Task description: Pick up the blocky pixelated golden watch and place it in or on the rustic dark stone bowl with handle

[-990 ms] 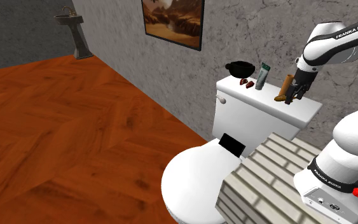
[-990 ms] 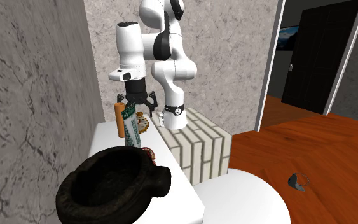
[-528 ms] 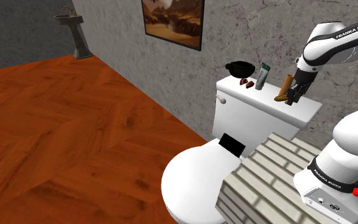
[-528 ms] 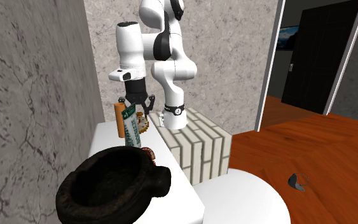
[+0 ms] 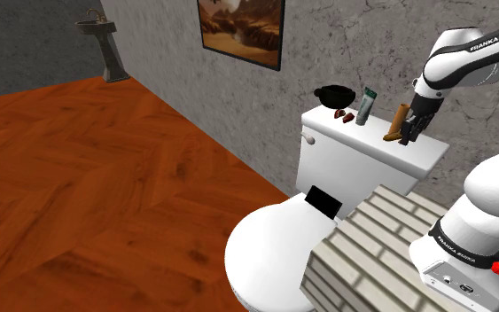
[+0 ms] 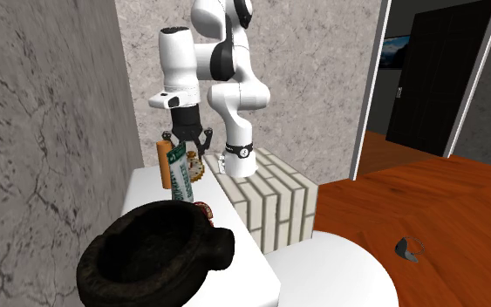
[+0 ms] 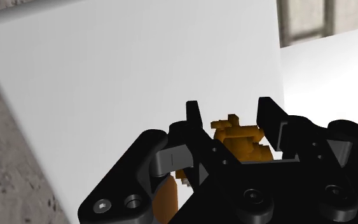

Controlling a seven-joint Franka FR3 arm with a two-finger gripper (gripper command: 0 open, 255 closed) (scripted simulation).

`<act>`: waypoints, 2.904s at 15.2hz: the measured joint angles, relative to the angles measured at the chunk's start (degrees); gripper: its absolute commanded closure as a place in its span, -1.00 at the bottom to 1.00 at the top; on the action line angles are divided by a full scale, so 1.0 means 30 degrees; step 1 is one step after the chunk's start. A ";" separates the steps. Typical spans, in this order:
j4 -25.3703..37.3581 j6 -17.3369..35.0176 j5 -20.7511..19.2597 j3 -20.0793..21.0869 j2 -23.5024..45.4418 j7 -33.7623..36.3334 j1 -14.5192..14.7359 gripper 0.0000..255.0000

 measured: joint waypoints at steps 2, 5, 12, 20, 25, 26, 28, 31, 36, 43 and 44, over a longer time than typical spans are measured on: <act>0.0234 -0.0633 0.0035 0.0165 -0.0411 0.0003 -0.0060 1.00; 0.0745 -0.1618 0.0182 0.0433 -0.0894 0.0021 -0.0056 1.00; 0.1880 -0.3800 0.0501 0.1060 -0.1942 0.0078 -0.0062 1.00; 0.3492 -0.6134 0.0920 0.1678 -0.2670 0.0064 0.0024 1.00; 0.4507 -0.7394 0.1166 0.2007 -0.2910 0.0061 0.0100 1.00; 0.4749 -0.7742 0.1203 0.2085 -0.3021 0.0039 0.0092 1.00; 0.5206 -0.8261 0.1319 0.2235 -0.3076 0.0058 0.0141 1.00; 0.5951 -0.9084 0.1449 0.2405 -0.3154 0.0010 0.0178 1.00; 0.8268 -0.8377 0.2308 0.2115 -0.0107 0.0035 0.1187 1.00; 1.2979 -0.7799 0.4309 0.1597 0.5395 -0.0296 0.2634 1.00; 1.3757 -0.7829 0.4634 0.1515 0.6191 -0.0415 0.2765 1.00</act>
